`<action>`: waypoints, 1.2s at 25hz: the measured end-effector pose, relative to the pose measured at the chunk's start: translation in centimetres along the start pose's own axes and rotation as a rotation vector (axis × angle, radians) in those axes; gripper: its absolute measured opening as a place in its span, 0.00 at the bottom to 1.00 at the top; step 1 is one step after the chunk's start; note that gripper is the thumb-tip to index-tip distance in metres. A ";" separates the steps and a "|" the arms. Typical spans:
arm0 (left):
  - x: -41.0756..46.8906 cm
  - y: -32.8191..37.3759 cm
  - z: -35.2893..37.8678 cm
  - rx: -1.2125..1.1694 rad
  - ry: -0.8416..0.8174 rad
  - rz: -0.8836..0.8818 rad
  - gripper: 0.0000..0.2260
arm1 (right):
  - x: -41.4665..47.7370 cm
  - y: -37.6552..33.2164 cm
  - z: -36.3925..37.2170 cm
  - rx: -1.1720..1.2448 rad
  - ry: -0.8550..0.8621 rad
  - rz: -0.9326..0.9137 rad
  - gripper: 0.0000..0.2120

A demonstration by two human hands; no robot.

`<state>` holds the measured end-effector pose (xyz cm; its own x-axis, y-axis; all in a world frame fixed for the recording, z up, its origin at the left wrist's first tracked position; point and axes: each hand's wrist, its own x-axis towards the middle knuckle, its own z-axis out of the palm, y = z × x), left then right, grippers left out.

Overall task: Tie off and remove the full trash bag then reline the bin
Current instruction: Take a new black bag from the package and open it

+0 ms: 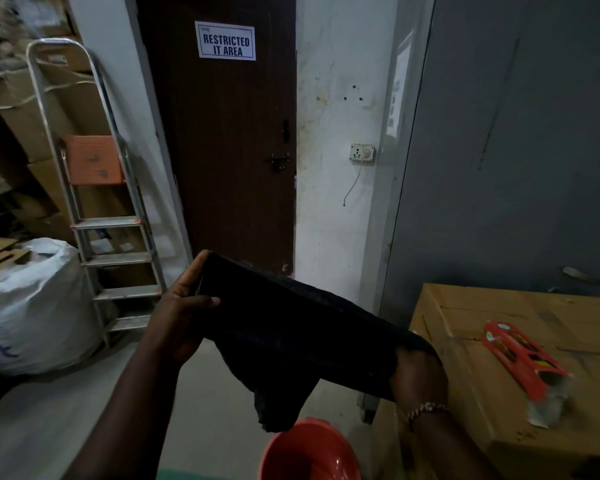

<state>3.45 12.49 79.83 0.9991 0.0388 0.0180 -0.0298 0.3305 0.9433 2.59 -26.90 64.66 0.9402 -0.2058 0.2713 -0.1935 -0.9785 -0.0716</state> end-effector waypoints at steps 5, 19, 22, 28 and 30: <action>0.9 0.1 -0.8 -0.016 0.144 0.038 0.37 | -0.7 -0.1 -0.6 -0.020 0.254 -0.288 0.27; 1.3 0.7 -2.8 -0.009 0.188 0.054 0.38 | 1.2 -0.6 -2.5 0.224 0.052 0.127 0.49; 1.0 0.5 -2.7 0.041 0.135 0.034 0.36 | 1.8 -0.5 -2.0 0.524 0.099 0.255 0.24; 1.5 -0.4 -2.6 0.096 0.068 0.028 0.37 | 0.3 -0.4 -0.2 0.696 -0.118 -0.070 0.14; 1.6 -0.3 -2.5 0.110 0.031 0.044 0.40 | -0.2 0.1 1.0 0.630 -0.250 -0.136 0.16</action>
<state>4.96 14.80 78.77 0.9954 0.0810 0.0514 -0.0683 0.2228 0.9725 2.71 -26.92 63.65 0.9957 0.0017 0.0928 0.0588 -0.7846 -0.6172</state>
